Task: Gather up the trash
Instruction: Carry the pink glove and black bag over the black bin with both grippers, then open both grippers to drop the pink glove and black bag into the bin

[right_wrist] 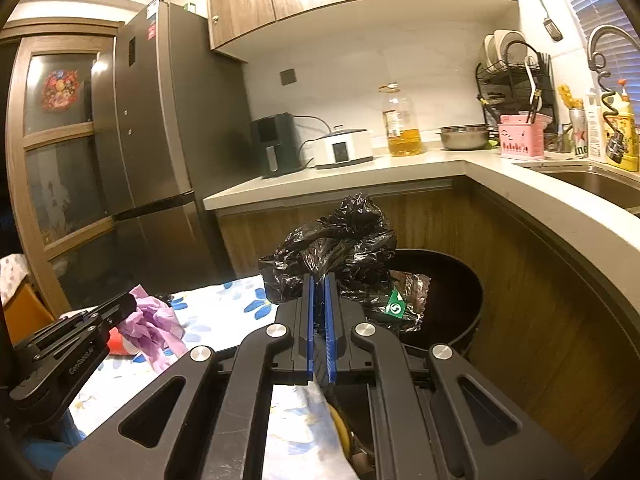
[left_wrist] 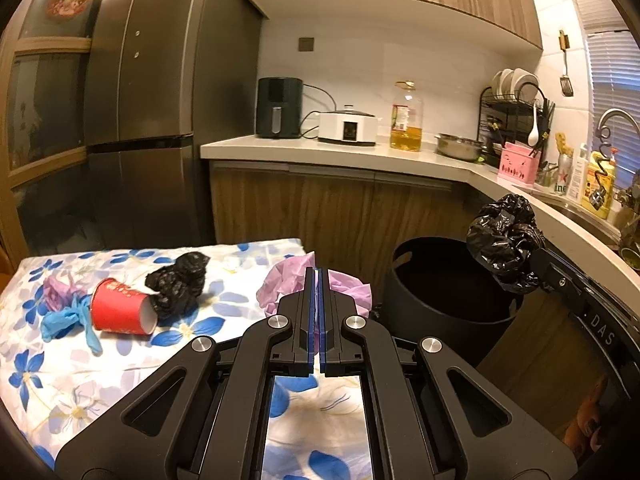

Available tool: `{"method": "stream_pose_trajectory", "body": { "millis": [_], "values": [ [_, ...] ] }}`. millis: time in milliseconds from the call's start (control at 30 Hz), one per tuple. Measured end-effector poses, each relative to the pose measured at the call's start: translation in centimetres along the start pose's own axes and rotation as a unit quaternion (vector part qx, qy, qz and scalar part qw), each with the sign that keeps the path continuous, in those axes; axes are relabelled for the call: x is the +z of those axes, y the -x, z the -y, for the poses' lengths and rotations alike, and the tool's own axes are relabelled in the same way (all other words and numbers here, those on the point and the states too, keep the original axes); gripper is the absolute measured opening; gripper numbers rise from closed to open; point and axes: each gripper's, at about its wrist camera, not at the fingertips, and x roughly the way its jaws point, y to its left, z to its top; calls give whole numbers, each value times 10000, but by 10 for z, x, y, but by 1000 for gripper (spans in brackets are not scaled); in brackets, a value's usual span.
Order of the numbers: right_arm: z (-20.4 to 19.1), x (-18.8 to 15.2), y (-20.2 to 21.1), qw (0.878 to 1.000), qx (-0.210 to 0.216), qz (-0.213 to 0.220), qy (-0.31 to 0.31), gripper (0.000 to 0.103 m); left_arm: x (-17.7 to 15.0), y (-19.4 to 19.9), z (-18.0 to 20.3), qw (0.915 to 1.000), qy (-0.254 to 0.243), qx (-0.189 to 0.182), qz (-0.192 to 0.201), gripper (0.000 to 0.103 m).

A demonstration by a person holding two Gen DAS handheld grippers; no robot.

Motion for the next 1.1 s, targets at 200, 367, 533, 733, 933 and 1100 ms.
{"method": "stream_pose_trajectory", "body": {
  "millis": [200, 367, 533, 733, 933, 1100],
  "values": [
    [13, 5, 0, 9998, -162, 49, -92, 6, 8, -6, 19, 9998, -114, -143, 59, 0],
    [24, 11, -1, 9993, -299, 127, -171, 6, 16, -15, 33, 9993, -193, -295, 114, 0],
    [33, 17, -4, 9988, -404, 201, -210, 6, 26, -27, 54, 9982, -266, -497, 189, 0],
    [43, 22, -11, 9983, -459, 280, -238, 6, 33, -45, 83, 9953, -381, -842, 285, 0],
    [52, 25, -20, 9980, -481, 325, -244, 6, 36, -62, 101, 9926, -397, -1100, 328, 0],
    [56, 26, -28, 9982, -458, 290, -242, 6, 35, -74, 107, 9912, -416, -1214, 329, 0]
  ]
}}
